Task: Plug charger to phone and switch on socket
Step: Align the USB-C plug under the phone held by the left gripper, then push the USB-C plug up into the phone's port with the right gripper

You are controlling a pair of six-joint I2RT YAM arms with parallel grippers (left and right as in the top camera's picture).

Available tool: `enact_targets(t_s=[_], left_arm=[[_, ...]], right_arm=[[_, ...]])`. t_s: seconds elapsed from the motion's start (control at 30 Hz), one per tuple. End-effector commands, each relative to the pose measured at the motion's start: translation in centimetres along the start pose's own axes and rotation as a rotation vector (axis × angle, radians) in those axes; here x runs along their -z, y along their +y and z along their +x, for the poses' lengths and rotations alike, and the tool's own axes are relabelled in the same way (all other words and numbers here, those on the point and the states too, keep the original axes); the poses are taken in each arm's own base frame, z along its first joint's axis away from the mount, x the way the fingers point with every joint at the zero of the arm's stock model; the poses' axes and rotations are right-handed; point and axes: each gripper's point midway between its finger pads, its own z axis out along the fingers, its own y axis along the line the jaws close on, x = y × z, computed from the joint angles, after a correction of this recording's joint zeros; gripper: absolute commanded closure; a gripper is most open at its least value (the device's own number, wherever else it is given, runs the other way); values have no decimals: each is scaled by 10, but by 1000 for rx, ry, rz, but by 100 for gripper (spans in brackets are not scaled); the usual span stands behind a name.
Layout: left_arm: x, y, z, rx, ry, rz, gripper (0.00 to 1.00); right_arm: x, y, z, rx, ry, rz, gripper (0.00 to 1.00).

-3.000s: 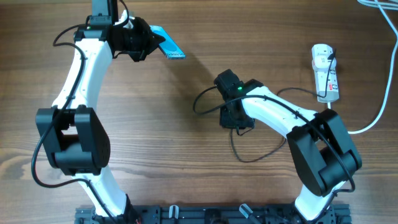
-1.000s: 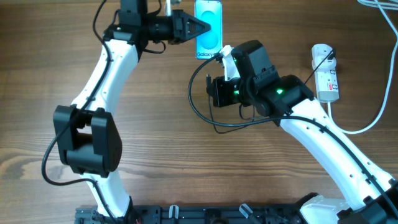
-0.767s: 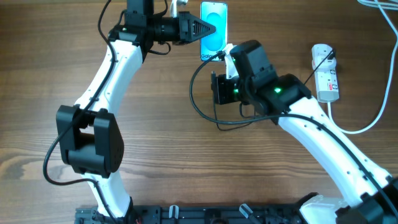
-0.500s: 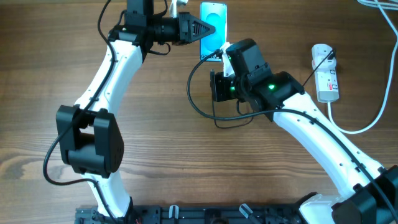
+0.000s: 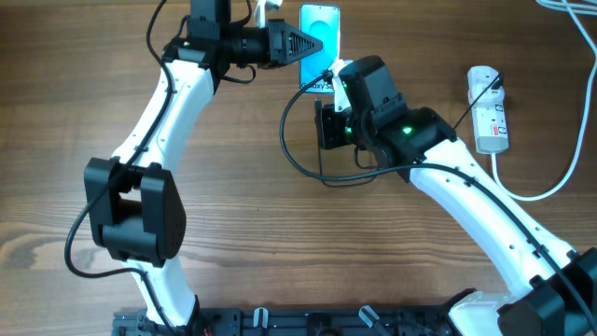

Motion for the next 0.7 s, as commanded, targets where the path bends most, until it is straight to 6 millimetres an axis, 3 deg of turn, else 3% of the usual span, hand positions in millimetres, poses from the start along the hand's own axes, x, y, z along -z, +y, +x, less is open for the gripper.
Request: enact_targets(t_s=[0.0, 0.67], left_arm=[[4, -15, -2, -56, -7, 16, 96], [1, -17, 1, -77, 3, 19, 96]], right_arm=[[2, -3, -10, 27, -32, 22, 96], [2, 0, -14, 29, -49, 11, 96]])
